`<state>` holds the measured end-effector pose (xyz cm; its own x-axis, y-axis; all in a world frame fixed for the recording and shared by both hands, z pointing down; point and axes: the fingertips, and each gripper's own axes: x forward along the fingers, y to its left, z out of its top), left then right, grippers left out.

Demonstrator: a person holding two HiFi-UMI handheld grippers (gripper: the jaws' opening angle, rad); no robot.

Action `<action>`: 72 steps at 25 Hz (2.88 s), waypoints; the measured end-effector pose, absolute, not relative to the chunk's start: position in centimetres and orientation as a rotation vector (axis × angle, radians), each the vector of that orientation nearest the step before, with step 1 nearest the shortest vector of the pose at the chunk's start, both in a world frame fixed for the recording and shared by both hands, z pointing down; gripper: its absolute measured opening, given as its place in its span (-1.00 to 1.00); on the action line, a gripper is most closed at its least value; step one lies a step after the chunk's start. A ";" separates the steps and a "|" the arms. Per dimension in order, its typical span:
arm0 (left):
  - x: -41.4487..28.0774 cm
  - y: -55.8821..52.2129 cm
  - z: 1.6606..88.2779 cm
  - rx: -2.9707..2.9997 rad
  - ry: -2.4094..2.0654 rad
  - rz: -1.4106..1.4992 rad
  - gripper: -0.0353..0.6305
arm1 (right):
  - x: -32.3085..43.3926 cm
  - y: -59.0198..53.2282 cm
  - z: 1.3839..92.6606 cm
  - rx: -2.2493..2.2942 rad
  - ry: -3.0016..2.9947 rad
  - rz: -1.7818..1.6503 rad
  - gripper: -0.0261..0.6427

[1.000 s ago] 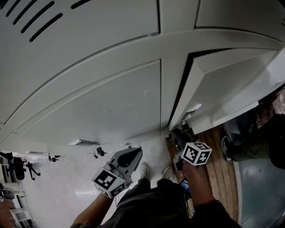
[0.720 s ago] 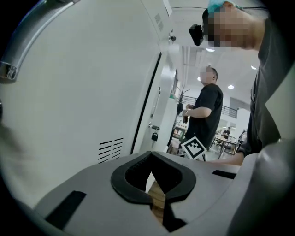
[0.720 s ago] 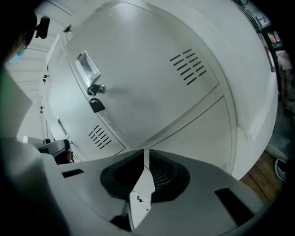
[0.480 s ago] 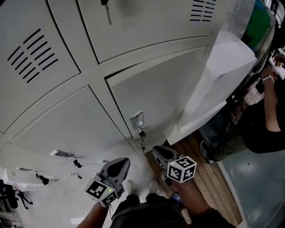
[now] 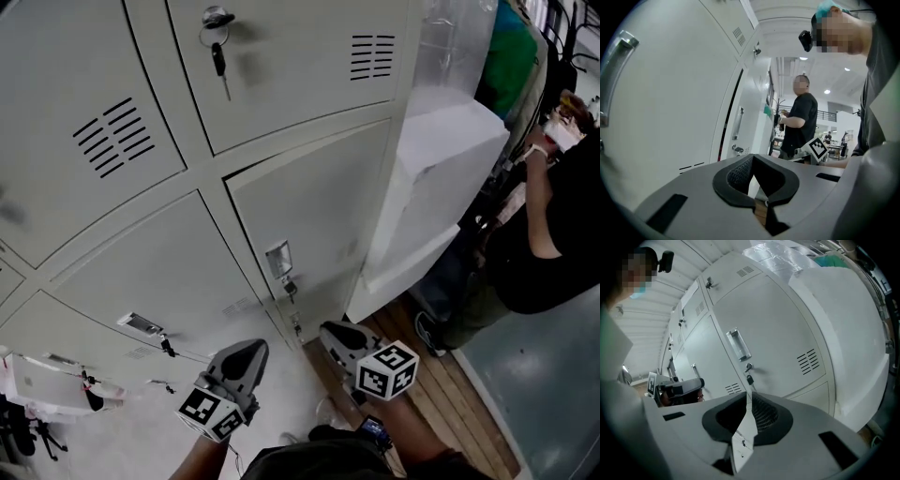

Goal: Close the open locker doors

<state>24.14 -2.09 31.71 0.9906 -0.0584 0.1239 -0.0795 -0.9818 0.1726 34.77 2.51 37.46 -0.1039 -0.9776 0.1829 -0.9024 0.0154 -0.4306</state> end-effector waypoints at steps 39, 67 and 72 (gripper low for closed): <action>27.2 15.7 24.7 3.140 -0.436 -0.135 -0.88 | 35.5 18.3 28.6 -1.660 2.467 -0.274 -0.82; 30.3 17.3 24.4 3.117 -0.648 -0.117 -0.88 | 37.2 18.7 26.9 -1.456 2.574 -0.225 -0.84; 30.4 17.2 24.3 3.118 -0.644 -0.120 -0.88 | 37.2 18.5 26.9 -1.457 2.575 -0.228 -0.84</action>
<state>30.40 17.16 24.26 0.9154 -0.3939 -0.0829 -0.3972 -0.9173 -0.0283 37.22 18.48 26.86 -0.5065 -0.8589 -0.0755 -0.8323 0.5099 -0.2175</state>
